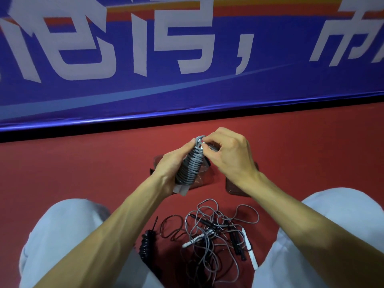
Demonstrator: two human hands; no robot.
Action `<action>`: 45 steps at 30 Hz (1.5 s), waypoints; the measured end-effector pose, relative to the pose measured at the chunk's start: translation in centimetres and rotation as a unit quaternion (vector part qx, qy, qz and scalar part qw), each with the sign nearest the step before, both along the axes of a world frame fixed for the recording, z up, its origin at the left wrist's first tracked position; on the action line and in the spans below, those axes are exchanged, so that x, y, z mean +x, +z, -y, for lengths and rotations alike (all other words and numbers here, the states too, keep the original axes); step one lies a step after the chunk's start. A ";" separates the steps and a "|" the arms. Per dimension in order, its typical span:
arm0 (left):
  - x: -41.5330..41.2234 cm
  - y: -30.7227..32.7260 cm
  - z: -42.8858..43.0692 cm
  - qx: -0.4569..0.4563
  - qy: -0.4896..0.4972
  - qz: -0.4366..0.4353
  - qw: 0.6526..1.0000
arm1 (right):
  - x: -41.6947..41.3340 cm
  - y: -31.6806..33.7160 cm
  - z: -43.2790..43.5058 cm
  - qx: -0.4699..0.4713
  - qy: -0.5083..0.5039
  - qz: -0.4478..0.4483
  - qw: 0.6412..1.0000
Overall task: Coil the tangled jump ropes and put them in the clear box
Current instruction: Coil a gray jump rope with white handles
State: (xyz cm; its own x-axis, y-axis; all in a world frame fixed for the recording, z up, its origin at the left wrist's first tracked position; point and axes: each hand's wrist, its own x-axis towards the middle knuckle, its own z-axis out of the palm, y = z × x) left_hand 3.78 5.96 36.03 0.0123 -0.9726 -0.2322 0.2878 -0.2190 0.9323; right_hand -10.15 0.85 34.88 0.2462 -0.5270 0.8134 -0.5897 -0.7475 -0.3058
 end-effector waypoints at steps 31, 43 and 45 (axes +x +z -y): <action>3.8 -4.9 3.1 -0.126 -0.029 0.569 0.812 | 0.0 1.1 1.8 0.316 0.010 0.050 0.947; 3.2 -4.4 1.9 -0.207 -0.056 0.311 0.926 | -0.3 2.0 2.8 0.479 0.086 0.443 0.753; 3.2 -4.3 1.5 -0.201 -0.079 0.279 0.936 | -0.3 1.9 3.1 0.507 0.095 0.492 0.702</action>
State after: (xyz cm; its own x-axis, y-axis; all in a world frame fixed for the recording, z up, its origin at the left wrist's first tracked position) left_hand 6.93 4.48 31.76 -0.1278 -0.9800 0.1525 -0.2754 0.1828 0.9438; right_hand -10.40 -2.23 36.77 -0.0272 -0.9913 -0.1291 0.3606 0.1107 -0.9261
